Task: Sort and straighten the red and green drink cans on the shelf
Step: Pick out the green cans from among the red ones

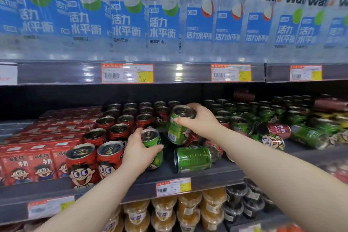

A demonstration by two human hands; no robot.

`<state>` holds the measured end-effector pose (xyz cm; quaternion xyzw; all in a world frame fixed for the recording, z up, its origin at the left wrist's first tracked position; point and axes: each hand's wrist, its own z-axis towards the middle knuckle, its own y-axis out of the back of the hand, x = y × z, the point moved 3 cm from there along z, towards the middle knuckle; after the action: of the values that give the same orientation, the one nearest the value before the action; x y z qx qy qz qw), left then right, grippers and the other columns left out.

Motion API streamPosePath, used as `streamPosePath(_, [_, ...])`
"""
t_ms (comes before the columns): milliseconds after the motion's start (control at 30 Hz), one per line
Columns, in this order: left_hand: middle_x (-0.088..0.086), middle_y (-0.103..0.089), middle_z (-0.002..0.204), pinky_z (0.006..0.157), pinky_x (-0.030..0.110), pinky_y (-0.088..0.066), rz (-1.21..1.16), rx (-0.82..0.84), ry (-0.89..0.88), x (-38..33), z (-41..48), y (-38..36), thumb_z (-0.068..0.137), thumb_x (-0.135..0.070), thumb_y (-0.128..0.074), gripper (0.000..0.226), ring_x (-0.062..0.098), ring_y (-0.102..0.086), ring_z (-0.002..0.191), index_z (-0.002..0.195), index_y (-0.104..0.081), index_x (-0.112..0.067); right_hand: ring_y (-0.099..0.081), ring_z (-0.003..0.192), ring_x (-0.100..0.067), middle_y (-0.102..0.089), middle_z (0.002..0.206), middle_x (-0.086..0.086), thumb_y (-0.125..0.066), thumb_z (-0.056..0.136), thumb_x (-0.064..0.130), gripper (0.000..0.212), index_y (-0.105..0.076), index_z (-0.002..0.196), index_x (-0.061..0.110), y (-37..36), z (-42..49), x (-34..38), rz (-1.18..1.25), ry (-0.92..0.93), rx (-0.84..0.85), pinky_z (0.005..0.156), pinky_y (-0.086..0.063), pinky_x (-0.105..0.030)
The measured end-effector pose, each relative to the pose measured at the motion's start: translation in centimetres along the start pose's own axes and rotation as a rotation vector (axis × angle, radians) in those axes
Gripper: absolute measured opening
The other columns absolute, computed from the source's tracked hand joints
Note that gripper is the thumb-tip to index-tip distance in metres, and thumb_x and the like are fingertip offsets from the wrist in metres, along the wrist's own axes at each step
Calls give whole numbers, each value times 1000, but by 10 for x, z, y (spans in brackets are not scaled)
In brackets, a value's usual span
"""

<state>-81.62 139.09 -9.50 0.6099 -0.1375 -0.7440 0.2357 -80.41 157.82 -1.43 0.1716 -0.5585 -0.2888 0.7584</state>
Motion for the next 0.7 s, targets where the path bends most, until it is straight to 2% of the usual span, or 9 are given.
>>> streamPosePath(100, [8, -58, 120, 87, 50, -53, -71, -54, -35, -2, 22, -6, 43, -63, -69, 100, 31, -62, 103, 131, -36, -30, -55, 80, -5, -54, 100, 9, -72, 77, 36, 55, -52, 125, 18, 20, -11, -6, -3, -33, -64, 53, -37, -4])
streamPosePath(267, [8, -45, 137, 106, 41, -38, -128, -40, -192, -67, -6, -13, 68, -33, -79, 87, 25, -46, 125, 141, -33, -19, -49, 59, 6, -57, 99, 6, -72, 79, 32, 51, -52, 124, 16, 57, -34, -28, 2, -107, -191, 40, -37, -1])
streamPosePath(367, [6, -40, 141, 108, 35, -34, -139, 45, -256, -88, -22, -35, 70, -31, -78, 87, 22, -41, 129, 143, -30, -20, -47, 60, 5, -53, 92, 9, -71, 81, 31, 54, -50, 127, 14, 84, -49, -43, -22, -147, -267, 39, -34, 0])
streamPosePath(433, [4, -38, 143, 108, 34, -34, -132, 125, -289, -102, -33, -53, 71, -33, -77, 88, 21, -40, 130, 144, -29, -21, -47, 58, 5, -54, 96, 9, -70, 81, 35, 59, -47, 131, 15, 105, -58, -53, -71, -175, -298, 41, -37, -3])
streamPosePath(533, [2, -39, 144, 108, 35, -35, -124, 229, -324, -123, -48, -82, 71, -36, -77, 89, 19, -41, 129, 144, -28, -23, -49, 61, 4, -54, 107, 5, -69, 80, 40, 64, -45, 134, 16, 141, -68, -70, -158, -204, -345, 56, -41, -15])
streamPosePath(600, [1, -39, 144, 106, 29, -33, -116, 284, -341, -136, -56, -105, 71, -36, -77, 88, 18, -41, 129, 144, -28, -23, -52, 64, -1, -54, 107, 4, -69, 80, 40, 64, -45, 134, 14, 166, -73, -83, -190, -217, -369, 60, -42, -20])
streamPosePath(700, [0, -39, 145, 102, 25, -30, -108, 323, -356, -154, -65, -141, 70, -35, -77, 88, 16, -39, 130, 144, -29, -22, -55, 95, -15, -57, 124, -3, -71, 78, 41, 67, -46, 134, 13, 204, -75, -113, -272, -243, -390, 77, -38, -23])
